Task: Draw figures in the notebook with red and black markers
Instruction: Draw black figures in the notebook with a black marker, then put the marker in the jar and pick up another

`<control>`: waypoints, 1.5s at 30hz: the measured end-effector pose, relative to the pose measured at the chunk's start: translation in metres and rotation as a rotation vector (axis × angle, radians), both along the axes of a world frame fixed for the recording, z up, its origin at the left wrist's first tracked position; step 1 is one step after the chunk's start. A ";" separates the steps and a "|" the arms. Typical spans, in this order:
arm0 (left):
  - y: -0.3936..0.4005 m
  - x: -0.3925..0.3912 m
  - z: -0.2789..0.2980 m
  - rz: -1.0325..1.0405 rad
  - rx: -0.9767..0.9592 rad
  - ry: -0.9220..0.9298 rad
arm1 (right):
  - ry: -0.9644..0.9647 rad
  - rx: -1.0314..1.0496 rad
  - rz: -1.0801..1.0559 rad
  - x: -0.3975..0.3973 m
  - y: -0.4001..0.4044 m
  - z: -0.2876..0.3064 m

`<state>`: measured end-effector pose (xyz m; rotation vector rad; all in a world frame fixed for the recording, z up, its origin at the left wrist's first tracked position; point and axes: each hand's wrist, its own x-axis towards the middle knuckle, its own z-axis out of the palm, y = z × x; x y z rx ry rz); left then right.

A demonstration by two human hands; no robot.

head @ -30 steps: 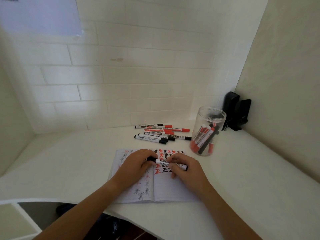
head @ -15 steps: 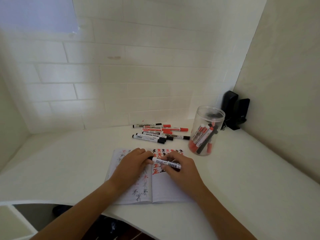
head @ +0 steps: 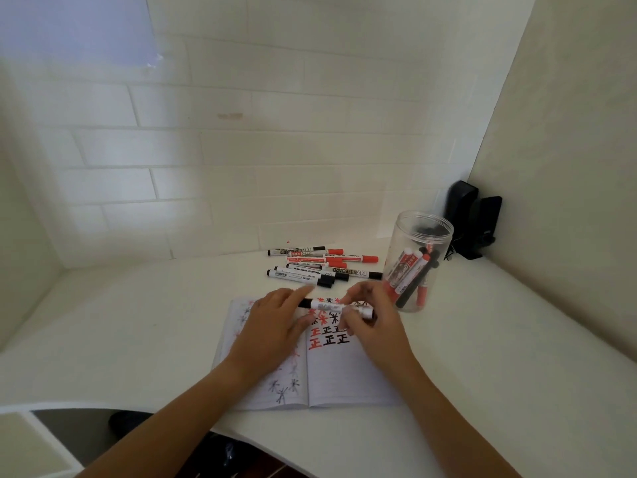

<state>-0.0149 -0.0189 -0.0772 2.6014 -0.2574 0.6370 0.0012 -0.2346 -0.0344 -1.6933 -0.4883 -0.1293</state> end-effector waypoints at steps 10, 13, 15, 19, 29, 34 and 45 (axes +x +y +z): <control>0.006 0.008 -0.006 0.030 0.294 0.366 | -0.592 0.181 -0.584 0.039 -0.047 0.118; 0.006 0.008 -0.006 0.031 0.298 0.368 | -0.609 -0.033 -0.681 0.059 -0.056 0.141; 0.005 0.008 -0.005 0.033 0.300 0.373 | -0.435 -0.311 -0.649 0.078 -0.058 0.137; 0.005 0.007 -0.003 0.036 0.304 0.376 | -0.311 -1.122 -0.615 0.103 -0.058 0.111; 0.005 0.009 -0.004 0.031 0.285 0.368 | -0.612 -0.886 -0.771 0.100 -0.042 0.099; 0.005 0.009 -0.004 0.029 0.277 0.364 | -0.948 -0.747 -0.479 0.086 0.010 0.075; 0.005 0.010 -0.005 0.045 0.266 0.370 | -0.335 -0.952 -0.160 0.113 0.083 -0.007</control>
